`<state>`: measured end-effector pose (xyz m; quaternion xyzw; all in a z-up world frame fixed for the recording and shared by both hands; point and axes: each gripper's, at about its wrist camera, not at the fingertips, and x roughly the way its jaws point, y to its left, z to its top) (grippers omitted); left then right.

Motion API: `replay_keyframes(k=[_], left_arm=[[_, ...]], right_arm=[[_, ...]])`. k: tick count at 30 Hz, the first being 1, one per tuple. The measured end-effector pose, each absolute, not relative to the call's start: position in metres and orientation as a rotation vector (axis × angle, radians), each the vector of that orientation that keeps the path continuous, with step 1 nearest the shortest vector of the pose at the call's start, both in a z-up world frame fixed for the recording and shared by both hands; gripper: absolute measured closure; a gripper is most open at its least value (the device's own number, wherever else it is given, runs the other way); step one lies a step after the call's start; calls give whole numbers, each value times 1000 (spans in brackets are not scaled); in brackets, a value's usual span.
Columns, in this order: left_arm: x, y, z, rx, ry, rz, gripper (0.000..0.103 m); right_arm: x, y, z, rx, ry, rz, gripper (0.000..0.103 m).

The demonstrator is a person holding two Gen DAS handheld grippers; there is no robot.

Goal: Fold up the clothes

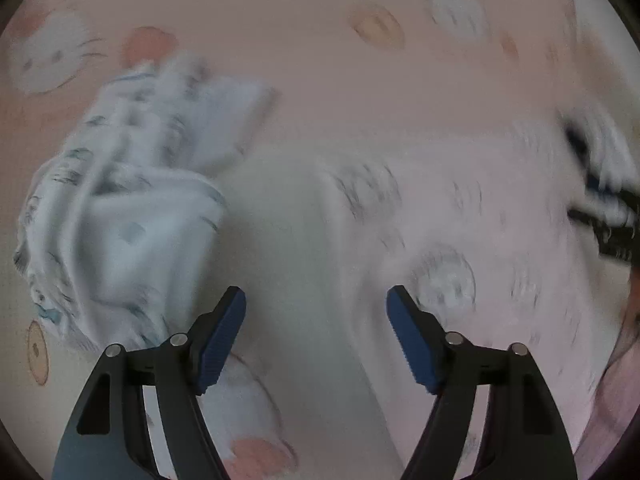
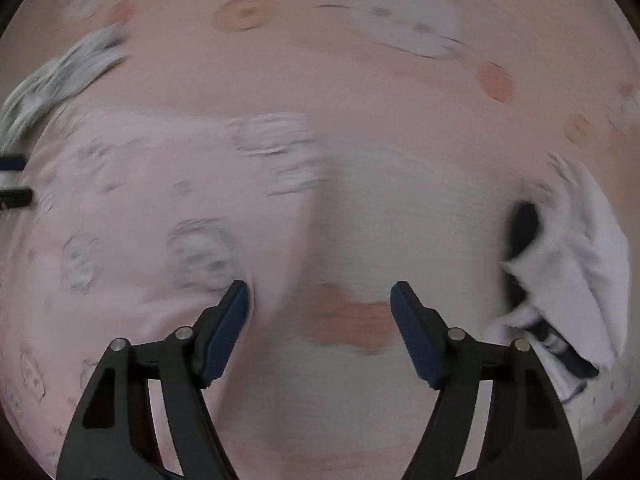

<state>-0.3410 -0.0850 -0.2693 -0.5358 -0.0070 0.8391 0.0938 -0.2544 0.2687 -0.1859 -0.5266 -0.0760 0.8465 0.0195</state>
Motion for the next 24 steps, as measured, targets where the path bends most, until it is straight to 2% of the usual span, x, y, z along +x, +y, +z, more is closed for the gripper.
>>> replay_keyframes(k=[2,4,8,10,13,15,18,22,24], left_arm=[[-350,-78,-260,-1499,-39,2519,28],[-357,-58,-258,-1453,58,2545,28],[-374,-47,-286,-1585,203,2541,26],[-377,-57,-283,-1578,171,2554,27],[-381,-79,-273,-1571,161,2644,27],[-382,-91,-268,-1562,74,2672,27],[-375,-78,-260,-1503,-34,2597,27],[-345,-35,-261,-1501,166,2524,27],[-328,-35,-268,-1586,79,2491,27]], right_arm=[[-262,270,-175,-1555,-162,2674,30],[-273,256,-176,-1513,-191,2725,30],[-290,239,-192,-1522,-294,2740,32],[-294,241,-205,-1556,-324,2709,26],[-296,267,-197,-1532,-246,2631,25],[-297,276,-195,-1548,-154,2621,25],[-290,260,-190,-1564,-164,2639,30],[-264,220,-182,-1643,-177,2695,30],[-241,205,-181,-1704,-148,2673,30]])
